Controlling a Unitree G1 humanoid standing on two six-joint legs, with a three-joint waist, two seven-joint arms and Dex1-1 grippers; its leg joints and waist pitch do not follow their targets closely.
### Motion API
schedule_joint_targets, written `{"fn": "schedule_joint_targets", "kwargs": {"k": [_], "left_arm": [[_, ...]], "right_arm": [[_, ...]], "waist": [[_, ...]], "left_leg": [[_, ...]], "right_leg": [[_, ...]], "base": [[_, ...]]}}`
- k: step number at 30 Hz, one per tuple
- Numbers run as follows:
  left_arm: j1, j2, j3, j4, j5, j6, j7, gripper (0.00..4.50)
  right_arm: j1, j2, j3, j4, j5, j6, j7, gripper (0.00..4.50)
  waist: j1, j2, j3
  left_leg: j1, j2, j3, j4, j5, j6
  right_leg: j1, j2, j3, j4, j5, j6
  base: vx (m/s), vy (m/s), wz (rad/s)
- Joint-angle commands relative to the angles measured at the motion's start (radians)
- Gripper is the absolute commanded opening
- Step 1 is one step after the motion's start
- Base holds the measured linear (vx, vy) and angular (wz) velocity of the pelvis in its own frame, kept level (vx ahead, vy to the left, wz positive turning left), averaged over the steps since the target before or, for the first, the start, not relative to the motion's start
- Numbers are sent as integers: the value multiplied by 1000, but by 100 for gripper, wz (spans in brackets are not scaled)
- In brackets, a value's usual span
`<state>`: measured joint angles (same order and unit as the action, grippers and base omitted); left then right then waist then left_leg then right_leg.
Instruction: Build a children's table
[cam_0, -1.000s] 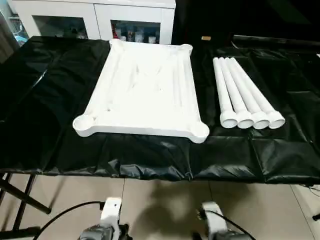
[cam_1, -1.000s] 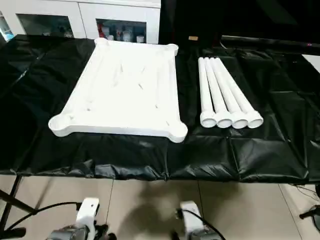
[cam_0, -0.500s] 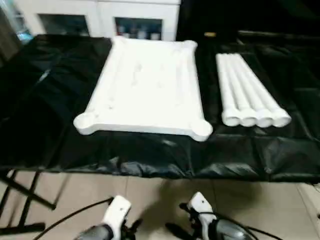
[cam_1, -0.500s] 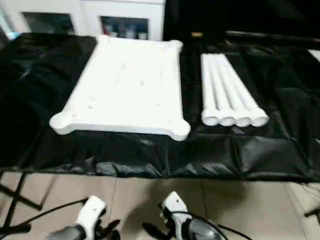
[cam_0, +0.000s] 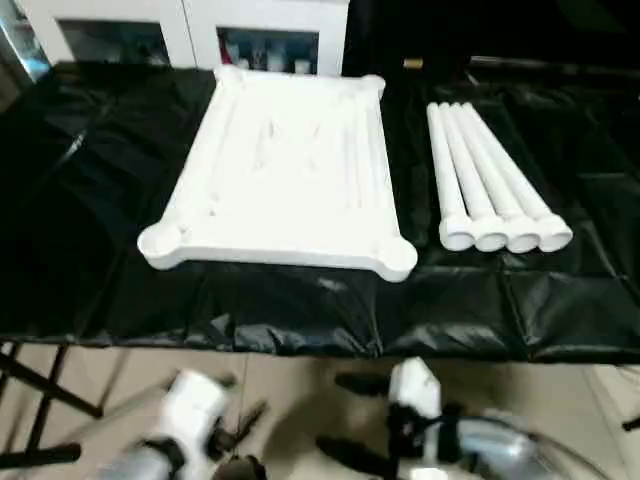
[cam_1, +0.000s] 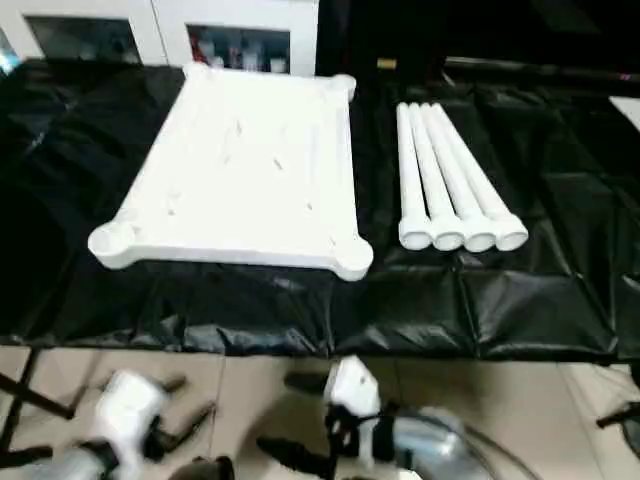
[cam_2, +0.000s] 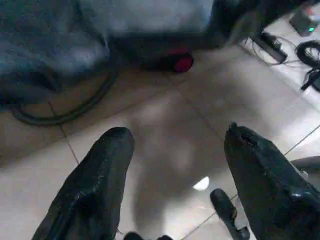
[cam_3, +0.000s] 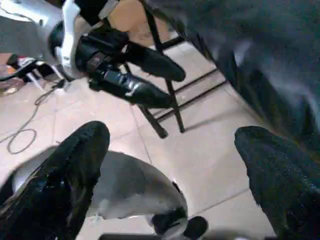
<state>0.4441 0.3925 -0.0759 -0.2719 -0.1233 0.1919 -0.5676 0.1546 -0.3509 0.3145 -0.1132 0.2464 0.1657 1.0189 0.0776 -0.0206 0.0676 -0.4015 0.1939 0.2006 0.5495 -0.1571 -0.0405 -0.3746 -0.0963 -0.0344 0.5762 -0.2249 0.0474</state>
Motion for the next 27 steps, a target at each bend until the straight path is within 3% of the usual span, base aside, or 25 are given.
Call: {"fn": "schedule_joint_targets", "kwargs": {"k": [1,2,3,4,6,12,14,15,16,17,19,21,22,23,24,25,26,27], "left_arm": [[28,16,10,-96,-44,56,-25,330],[45,27,18,-147,-65,79,-31,330],[58,34,26,-188,-83,96,-33,330],[74,42,37,-241,-107,119,-33,330],[99,56,77,-373,-174,187,-18,330],[51,58,140,-520,-242,290,42,330],[-5,35,160,-528,-213,309,94,330],[-59,14,171,-525,-189,357,145,330],[-162,-47,180,-493,-133,341,242,330],[-192,-68,182,-481,-118,320,274,330],[-222,-63,176,-460,-83,337,305,330],[-294,-71,169,-371,-20,305,362,330],[-347,-78,152,-300,24,287,407,330],[-401,-95,140,-218,28,248,422,330],[-446,-104,125,-144,34,247,434,330],[-446,-104,125,-144,34,247,434,330],[-484,-119,108,-80,41,241,436,330],[-496,-129,102,-63,47,230,436,330]], "right_arm": [[2,-26,-26,-79,52,66,18,450],[1,-43,-32,-113,73,91,27,450],[-1,-57,-36,-136,89,109,36,450],[-4,-73,-44,-164,113,132,44,450],[-21,-91,-79,-211,163,175,38,450],[-77,-72,-177,-258,232,255,-62,450],[-97,-52,-209,-254,242,298,-124,450],[-111,-34,-235,-251,240,306,-173,450],[-141,16,-283,-232,224,332,-296,450],[-150,33,-297,-226,219,344,-339,450],[-159,51,-306,-216,199,350,-387,450],[-177,93,-317,-192,150,373,-488,450],[-189,116,-321,-170,120,383,-548,450],[-200,140,-321,-141,102,376,-590,450],[-214,158,-318,-106,57,352,-644,450],[-214,158,-318,-106,57,352,-644,450],[-228,173,-321,-72,33,344,-687,450],[-233,176,-324,-62,38,355,-693,450]], "waist": [[0,6,-29],[5,1,-30],[7,4,-30],[6,-5,-30],[12,-7,-33],[15,-9,-38],[19,-8,-56],[20,-6,-55],[16,-4,-51],[18,-7,-55],[23,-12,-58],[20,-8,-56],[17,-9,-63],[13,7,-65],[8,10,-67],[7,6,-66],[7,42,-72],[0,22,-72]], "left_leg": [[27,54,-25,-81,-355,19],[30,51,-24,-79,-340,21],[30,51,-25,-78,-329,19],[30,50,-22,-75,-326,21],[32,49,-22,-73,-302,20],[38,44,-21,-70,-293,-4],[42,42,-21,-63,-261,-15],[41,41,-21,-63,-251,-24],[42,42,-19,-68,-281,-48],[47,39,-20,-64,-308,-71],[39,34,-26,-62,-316,-86],[40,32,-26,-63,-340,-90],[46,27,-30,-60,-376,-104],[50,24,-33,-59,-384,-113],[52,21,-31,-57,-395,-119],[52,21,-32,-56,-411,-125],[49,22,-41,-59,-412,-139],[46,21,-36,-57,-401,-134]], "right_leg": [[6,-28,32,-64,-120,-149],[6,-29,34,-62,-117,-143],[7,-28,34,-60,-108,-140],[8,-26,35,-60,-106,-139],[9,-25,34,-57,-94,-141],[6,-23,34,-56,-137,-126],[11,-22,31,-51,-113,-125],[9,-21,31,-51,-96,-121],[2,-19,33,-51,-122,-118],[0,-22,35,-53,-156,-114],[7,-24,33,-52,-194,-83],[5,-22,35,-56,-219,-63],[2,-23,37,-58,-289,-45],[-6,-21,39,-61,-294,-42],[-9,-18,40,-64,-293,-43],[-13,-17,39,-67,-303,-43],[-6,-19,39,-52,-252,-59],[-5,-13,37,-59,-222,-60]], "base": [[0,0,0],[0,0,0],[0,0,0],[0,0,0],[0,0,0],[0,0,0],[0,0,0],[0,0,0],[0,0,0],[-56,-3,-1],[-28,-2,-1],[0,0,0],[0,0,0],[-63,6,-3],[-63,6,-3],[-69,11,-4],[0,0,0],[0,0,0]]}}
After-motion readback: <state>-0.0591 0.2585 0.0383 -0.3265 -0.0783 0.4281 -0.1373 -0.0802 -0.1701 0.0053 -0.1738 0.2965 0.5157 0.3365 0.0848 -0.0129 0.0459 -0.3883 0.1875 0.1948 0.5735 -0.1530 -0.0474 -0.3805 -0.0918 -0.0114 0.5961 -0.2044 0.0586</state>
